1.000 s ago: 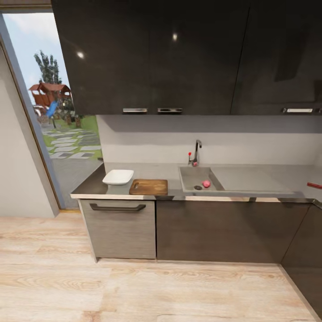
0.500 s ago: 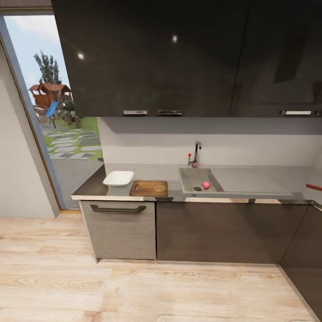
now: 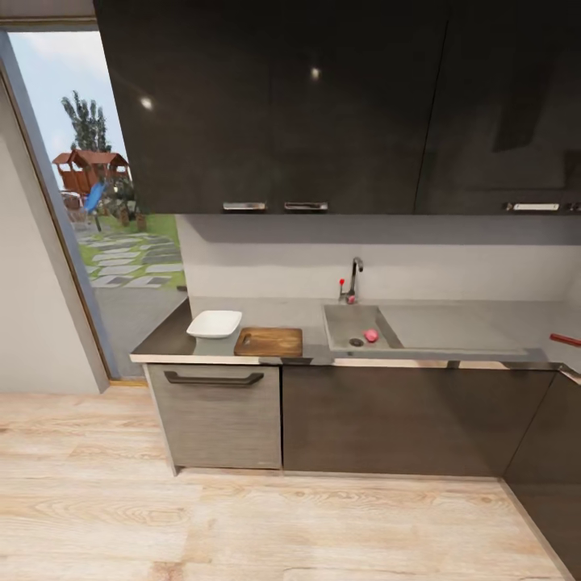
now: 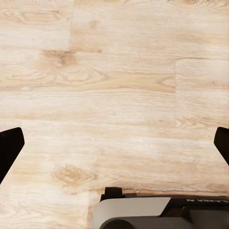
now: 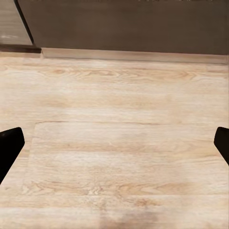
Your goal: In the kitchen, take the Vidalia onion out of the sink, dice it on the chopping board with the paring knife, put the diced onion into the bowl on the countertop, then place both the paring knife and the chopping board into the sink.
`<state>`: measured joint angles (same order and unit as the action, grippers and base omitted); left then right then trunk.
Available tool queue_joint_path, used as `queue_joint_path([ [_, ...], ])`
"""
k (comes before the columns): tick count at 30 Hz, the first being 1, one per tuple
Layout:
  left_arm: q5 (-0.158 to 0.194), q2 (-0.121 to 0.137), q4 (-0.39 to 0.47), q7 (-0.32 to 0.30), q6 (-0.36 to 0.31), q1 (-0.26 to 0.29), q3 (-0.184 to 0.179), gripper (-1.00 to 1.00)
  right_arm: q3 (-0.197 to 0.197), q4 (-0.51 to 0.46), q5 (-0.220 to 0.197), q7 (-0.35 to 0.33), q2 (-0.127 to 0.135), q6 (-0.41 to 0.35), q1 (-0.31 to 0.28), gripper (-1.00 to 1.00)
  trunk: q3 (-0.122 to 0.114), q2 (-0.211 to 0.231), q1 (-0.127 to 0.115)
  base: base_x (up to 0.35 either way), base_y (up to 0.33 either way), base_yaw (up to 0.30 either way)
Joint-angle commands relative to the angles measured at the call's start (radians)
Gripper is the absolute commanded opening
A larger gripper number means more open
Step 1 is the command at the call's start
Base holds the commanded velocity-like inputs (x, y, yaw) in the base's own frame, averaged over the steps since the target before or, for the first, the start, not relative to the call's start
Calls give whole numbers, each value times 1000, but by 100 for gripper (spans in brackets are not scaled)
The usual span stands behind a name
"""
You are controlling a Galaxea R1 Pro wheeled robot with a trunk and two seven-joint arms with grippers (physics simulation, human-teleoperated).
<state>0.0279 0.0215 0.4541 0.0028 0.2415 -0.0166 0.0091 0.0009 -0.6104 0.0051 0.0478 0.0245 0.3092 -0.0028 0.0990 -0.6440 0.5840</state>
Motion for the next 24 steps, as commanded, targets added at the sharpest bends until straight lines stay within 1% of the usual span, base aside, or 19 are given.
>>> queue_joint_path([
  [1,3,0,1,0,1,0,0,100,1,0,1,3,0,2,0,100,-2,6,-4,0,0,0],
  [24,3,0,1,0,1,0,0,100,1,0,1,3,0,2,0,100,-74,167,-92,0,0,0],
])
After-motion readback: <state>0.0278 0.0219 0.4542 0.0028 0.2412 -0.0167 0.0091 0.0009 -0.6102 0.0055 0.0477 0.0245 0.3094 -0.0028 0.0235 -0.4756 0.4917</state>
